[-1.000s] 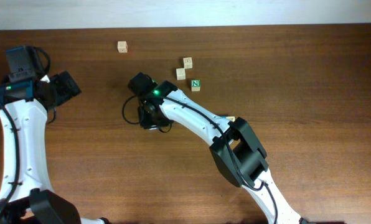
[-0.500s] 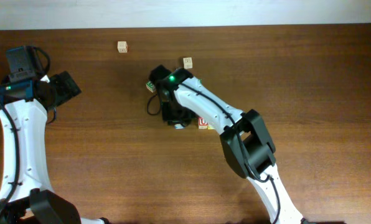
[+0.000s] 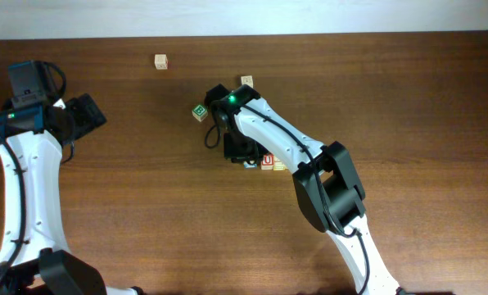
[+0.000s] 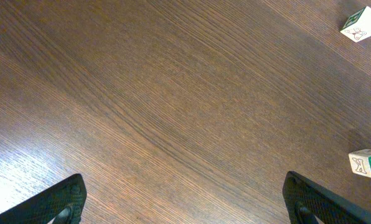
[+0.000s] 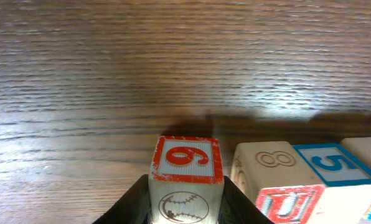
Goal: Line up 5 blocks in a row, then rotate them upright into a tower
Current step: 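Place the red 6 block left of the U block and release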
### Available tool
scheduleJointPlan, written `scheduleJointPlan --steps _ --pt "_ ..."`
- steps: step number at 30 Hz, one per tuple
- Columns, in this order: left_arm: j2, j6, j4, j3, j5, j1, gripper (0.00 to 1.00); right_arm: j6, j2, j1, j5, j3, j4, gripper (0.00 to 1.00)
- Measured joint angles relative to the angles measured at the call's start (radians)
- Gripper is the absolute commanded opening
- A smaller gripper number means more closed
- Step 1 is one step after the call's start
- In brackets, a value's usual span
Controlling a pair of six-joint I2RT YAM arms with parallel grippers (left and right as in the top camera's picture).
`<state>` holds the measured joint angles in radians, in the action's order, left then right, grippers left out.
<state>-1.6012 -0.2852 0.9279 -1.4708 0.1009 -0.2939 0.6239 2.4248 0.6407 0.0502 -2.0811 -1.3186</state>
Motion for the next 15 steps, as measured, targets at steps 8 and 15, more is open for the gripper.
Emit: scheduleJointPlan --steps 8,15 --pt "0.000 0.000 0.000 0.000 0.000 0.000 0.99 0.003 0.000 -0.006 0.013 0.000 -0.025 0.39" --pt "0.000 0.000 0.000 0.000 0.000 0.000 0.99 0.003 0.000 -0.006 0.006 0.001 -0.029 0.40"
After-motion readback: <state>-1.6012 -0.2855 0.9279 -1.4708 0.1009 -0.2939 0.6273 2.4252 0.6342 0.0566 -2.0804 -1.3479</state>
